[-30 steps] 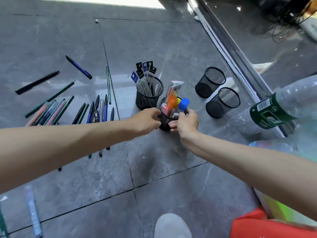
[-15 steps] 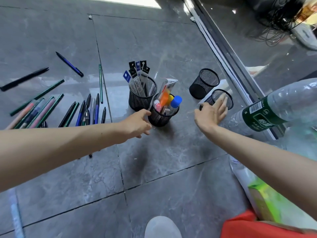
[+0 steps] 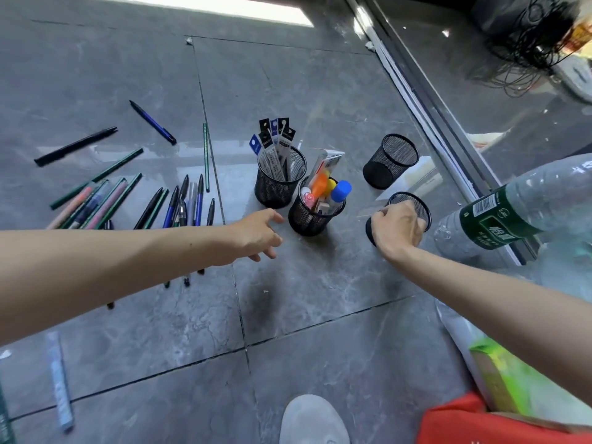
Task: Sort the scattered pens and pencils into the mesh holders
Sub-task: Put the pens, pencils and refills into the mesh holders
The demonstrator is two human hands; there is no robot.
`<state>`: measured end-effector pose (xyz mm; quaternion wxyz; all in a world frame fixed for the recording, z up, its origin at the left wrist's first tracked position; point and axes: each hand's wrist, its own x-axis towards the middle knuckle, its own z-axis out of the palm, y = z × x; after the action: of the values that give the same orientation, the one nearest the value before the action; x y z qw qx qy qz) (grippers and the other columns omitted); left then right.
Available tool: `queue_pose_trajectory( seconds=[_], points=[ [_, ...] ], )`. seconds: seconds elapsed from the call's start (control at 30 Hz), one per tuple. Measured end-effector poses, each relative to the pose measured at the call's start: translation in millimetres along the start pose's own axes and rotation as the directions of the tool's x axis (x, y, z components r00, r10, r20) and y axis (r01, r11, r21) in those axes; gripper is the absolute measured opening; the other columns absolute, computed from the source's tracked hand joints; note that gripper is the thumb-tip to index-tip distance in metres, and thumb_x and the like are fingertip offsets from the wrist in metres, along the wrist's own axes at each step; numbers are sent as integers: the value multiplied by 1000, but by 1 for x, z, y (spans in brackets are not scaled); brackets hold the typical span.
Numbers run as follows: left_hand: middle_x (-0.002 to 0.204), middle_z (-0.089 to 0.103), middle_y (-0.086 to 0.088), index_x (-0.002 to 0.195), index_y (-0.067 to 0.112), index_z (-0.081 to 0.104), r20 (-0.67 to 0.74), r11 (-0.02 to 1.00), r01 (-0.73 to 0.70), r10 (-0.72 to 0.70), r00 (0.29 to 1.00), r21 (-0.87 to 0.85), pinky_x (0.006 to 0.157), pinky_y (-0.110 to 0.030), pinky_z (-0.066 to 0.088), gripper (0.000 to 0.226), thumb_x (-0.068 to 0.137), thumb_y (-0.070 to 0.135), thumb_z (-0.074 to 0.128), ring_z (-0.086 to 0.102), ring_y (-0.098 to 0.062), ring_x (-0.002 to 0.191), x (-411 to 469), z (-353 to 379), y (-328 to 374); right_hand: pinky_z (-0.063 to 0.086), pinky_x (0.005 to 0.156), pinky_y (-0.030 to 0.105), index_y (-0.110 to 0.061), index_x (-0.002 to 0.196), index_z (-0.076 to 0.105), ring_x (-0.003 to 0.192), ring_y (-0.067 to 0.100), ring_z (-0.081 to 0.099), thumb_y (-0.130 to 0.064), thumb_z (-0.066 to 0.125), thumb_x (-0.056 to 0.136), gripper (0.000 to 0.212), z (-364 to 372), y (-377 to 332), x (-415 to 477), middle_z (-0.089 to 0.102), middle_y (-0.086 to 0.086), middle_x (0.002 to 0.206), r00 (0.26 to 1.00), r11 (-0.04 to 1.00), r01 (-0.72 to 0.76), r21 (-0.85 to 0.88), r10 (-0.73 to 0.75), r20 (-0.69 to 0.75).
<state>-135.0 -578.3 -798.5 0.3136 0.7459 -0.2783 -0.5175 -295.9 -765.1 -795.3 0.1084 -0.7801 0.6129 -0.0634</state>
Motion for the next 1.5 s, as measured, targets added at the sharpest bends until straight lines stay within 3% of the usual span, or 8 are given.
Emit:
queue_pose_trajectory(
  seconds=[0.27, 0.4, 0.57, 0.83, 1.07, 1.27, 1.4, 1.5],
  points=[
    [113, 59, -12, 138, 19, 34, 87, 982, 35, -51, 995, 183, 71, -30, 50, 45, 96, 15, 47, 65, -19, 91, -50, -27, -40, 34, 102, 37, -9, 120, 64, 121, 30, 49, -6, 53, 84, 38, 3, -37, -116, 58, 10, 125, 910, 944, 315, 98, -330, 249],
    [117, 54, -11, 136, 16, 38, 50, 964, 93, -108, 993, 248, 66, -27, 48, 41, 95, 12, 44, 64, -17, 85, -82, -55, -73, 41, 90, 36, -10, 102, 67, 102, 29, 53, -7, 50, 82, 26, 7, -66, -171, 60, 6, 101, 766, 858, 498, 130, -505, 398],
    [113, 54, -11, 133, 13, 42, -57, 940, 213, -206, 977, 266, 64, -28, 46, 40, 93, 9, 45, 64, -18, 82, -125, -91, -123, 36, 96, 29, -17, 118, 64, 114, 21, 49, -12, 49, 87, 35, 12, -102, -216, 59, -1, 116, 544, 710, 670, 217, -669, 507],
    [89, 68, -14, 96, 7, 59, -263, 870, 400, -330, 907, 289, 51, -22, 41, 10, 89, 13, 56, 58, -17, 60, -198, -126, -203, 44, 90, 32, -24, 101, 70, 105, 13, 49, -16, 52, 87, 24, 5, -149, -248, 49, -5, 106, 364, 615, 715, 332, -733, 574],
    [66, 62, -6, 67, 11, 57, -365, 792, 505, -383, 849, 343, 58, -26, 39, 44, 84, 52, 61, 61, -25, 67, -195, -108, -227, 41, 70, 24, -22, 99, 69, 85, 13, 49, -14, 49, 88, 24, -2, -200, -254, 48, -7, 90, 191, 471, 818, 330, -764, 616],
    [63, 49, 0, 60, 16, 43, -376, 749, 526, -389, 841, 404, 55, -26, 37, 38, 81, 40, 63, 52, -26, 65, -173, -84, -220, 30, 56, 14, -13, 104, 70, 72, 6, 50, -10, 48, 87, 28, 13, -220, -273, 66, 2, 97, 18, 411, 837, 360, -679, 734],
    [65, 56, -5, 58, 13, 44, -371, 798, 519, -402, 837, 307, 54, -25, 39, 30, 81, 26, 58, 53, -25, 58, -166, -89, -218, 32, 62, 14, -12, 107, 70, 82, 9, 52, -10, 49, 87, 29, 26, -228, -276, 69, 3, 107, 4, 445, 831, 335, -607, 795],
    [48, 50, -2, 63, 11, 45, -342, 903, 429, -408, 847, -14, 41, -19, 31, 27, 85, 26, 52, 47, -17, 41, -166, -94, -213, 44, 73, 24, -12, 124, 58, 91, 17, 59, -14, 55, 88, 36, 39, -238, -275, 66, 9, 111, 87, 598, 743, 300, -531, 843]
  ],
)
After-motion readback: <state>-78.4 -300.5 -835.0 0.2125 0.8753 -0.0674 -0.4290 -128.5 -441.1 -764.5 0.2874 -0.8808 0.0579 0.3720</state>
